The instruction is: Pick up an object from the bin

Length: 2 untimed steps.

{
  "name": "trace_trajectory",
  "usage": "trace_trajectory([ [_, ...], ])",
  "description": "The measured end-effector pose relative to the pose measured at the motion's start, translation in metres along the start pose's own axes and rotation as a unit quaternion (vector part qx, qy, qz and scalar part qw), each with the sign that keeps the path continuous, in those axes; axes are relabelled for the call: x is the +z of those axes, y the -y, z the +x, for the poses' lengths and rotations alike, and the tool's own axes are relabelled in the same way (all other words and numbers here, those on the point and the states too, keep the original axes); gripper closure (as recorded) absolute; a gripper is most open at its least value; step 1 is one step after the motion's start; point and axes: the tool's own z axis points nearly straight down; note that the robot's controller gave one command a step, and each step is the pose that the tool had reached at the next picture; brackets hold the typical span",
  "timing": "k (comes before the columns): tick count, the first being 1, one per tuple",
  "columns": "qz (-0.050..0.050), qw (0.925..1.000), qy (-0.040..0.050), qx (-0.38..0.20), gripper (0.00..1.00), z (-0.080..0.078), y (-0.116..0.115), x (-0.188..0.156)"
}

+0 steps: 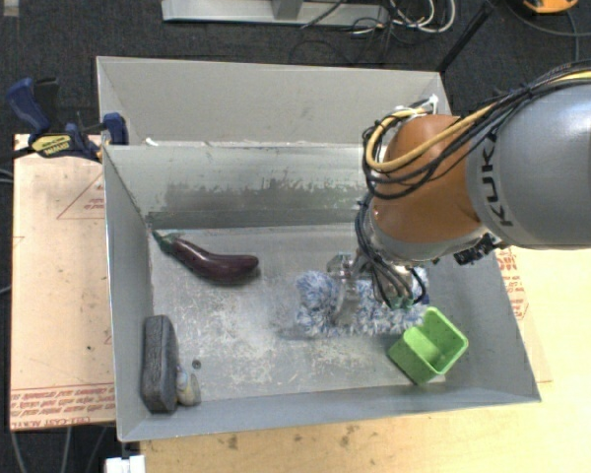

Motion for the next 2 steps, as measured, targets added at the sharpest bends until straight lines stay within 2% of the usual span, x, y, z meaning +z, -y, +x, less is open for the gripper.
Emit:
trace_trajectory([
  [1,0.0,1.0,0.0,0.0,1.0,0.0,0.0,0.0],
  [2,0.0,1.0,0.0003,-0.001,1.0,0.002,0.007,-0.097],
])
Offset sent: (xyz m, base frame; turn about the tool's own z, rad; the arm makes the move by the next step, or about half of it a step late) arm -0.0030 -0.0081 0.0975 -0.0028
